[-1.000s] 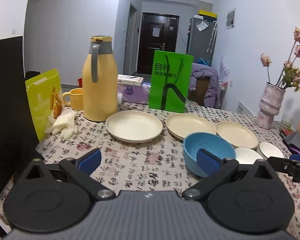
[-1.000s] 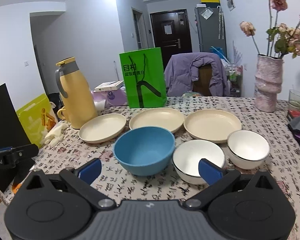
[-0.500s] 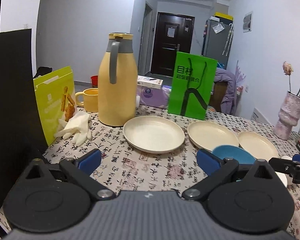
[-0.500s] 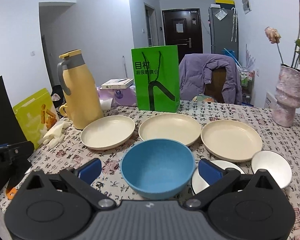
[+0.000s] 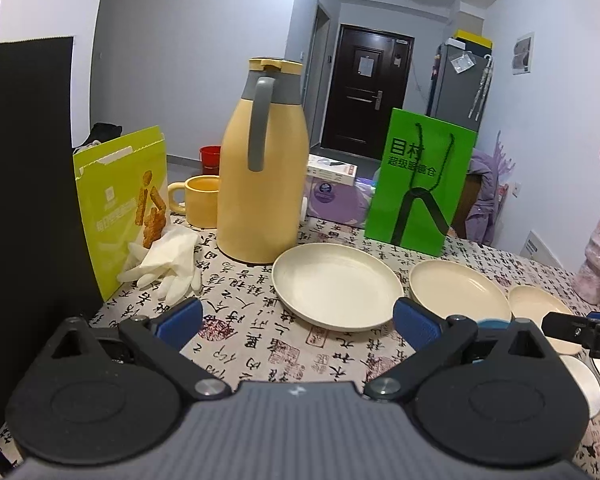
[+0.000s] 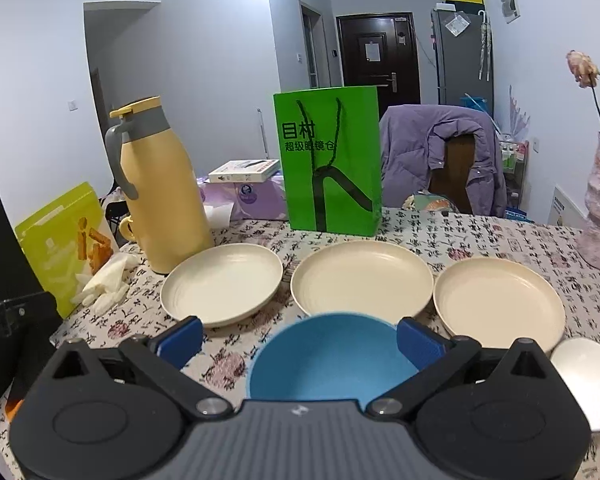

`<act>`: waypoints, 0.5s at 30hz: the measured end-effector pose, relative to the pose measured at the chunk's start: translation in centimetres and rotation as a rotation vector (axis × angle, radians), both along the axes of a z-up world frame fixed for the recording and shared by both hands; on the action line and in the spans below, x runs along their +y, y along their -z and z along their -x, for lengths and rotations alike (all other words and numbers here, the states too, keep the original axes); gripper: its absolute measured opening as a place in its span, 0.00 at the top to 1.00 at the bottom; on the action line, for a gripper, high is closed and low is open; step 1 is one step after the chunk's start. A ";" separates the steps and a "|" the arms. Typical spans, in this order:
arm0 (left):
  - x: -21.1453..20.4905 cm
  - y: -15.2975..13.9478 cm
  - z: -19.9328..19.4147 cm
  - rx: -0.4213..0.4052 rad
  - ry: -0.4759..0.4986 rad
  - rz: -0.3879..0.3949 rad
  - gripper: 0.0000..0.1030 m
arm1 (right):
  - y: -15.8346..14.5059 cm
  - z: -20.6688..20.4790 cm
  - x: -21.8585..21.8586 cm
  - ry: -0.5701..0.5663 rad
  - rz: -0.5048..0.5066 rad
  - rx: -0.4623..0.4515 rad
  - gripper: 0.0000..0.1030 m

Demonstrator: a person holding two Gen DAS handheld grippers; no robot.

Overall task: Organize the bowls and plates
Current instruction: 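Move both grippers toward the cream plate beside the yellow thermos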

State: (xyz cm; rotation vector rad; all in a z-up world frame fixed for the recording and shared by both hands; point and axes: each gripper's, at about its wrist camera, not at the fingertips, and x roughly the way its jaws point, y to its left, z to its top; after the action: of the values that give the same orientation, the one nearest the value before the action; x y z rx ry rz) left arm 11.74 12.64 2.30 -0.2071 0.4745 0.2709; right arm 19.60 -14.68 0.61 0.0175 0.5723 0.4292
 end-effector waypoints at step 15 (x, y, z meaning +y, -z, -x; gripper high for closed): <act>2.7 0.4 -4.6 0.009 -0.079 0.029 0.00 | -0.2 -5.8 3.0 -0.053 -0.014 0.004 0.00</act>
State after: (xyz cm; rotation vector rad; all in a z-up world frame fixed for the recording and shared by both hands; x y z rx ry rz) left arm 16.31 15.39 1.92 -0.2533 0.4799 0.3425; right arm 25.39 -11.65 0.79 0.0169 0.5742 0.4850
